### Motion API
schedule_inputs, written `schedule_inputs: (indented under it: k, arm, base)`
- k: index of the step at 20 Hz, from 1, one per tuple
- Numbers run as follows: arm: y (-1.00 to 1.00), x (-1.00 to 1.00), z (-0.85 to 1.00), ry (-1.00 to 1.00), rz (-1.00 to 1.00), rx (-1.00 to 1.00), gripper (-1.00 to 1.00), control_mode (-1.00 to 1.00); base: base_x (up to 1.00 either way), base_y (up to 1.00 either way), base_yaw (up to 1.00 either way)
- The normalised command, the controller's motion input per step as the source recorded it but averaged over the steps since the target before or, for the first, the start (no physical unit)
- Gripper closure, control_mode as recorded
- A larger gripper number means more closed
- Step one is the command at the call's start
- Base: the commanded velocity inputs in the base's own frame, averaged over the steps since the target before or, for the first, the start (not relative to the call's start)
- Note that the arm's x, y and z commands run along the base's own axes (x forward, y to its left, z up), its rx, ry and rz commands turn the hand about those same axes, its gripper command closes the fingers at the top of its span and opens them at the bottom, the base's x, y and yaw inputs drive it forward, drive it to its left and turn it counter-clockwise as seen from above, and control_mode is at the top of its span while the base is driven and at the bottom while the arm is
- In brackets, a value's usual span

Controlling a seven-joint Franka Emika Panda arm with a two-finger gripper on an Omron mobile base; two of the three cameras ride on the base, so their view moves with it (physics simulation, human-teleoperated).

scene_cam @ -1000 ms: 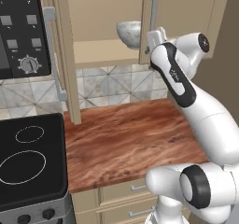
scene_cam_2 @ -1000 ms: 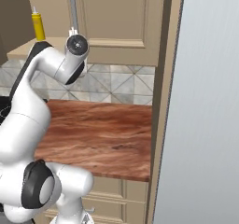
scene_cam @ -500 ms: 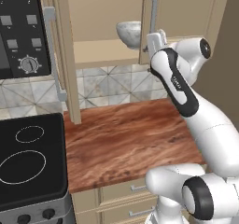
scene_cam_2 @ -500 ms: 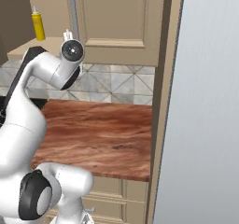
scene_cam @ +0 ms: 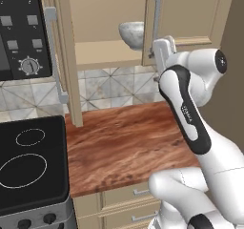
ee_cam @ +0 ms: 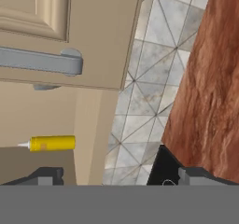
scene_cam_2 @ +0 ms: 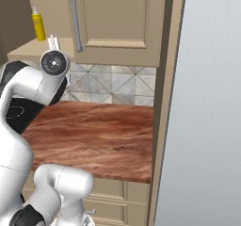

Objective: Pick the mug and place it in the sink. Pick the bowl and place it in the open cabinet and then close the cabinet.

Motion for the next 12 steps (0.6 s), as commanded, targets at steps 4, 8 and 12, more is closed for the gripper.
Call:
schedule_inputs:
  k: [4, 8, 12]
  arm:
    - [-0.09, -0.52, 0.09, 0.15, 0.00, 0.00, -1.00, -1.00]
    - [-0.09, -0.45, 0.13, 0.12, 0.00, 0.03, -1.00, -1.00]
    - [-0.24, -0.43, 0.06, 0.07, 0.00, 0.04, -1.00, -1.00]
  base:
    - [0.00, 0.00, 0.00]
    - [0.00, 0.00, 0.00]
    - [0.00, 0.00, 0.00]
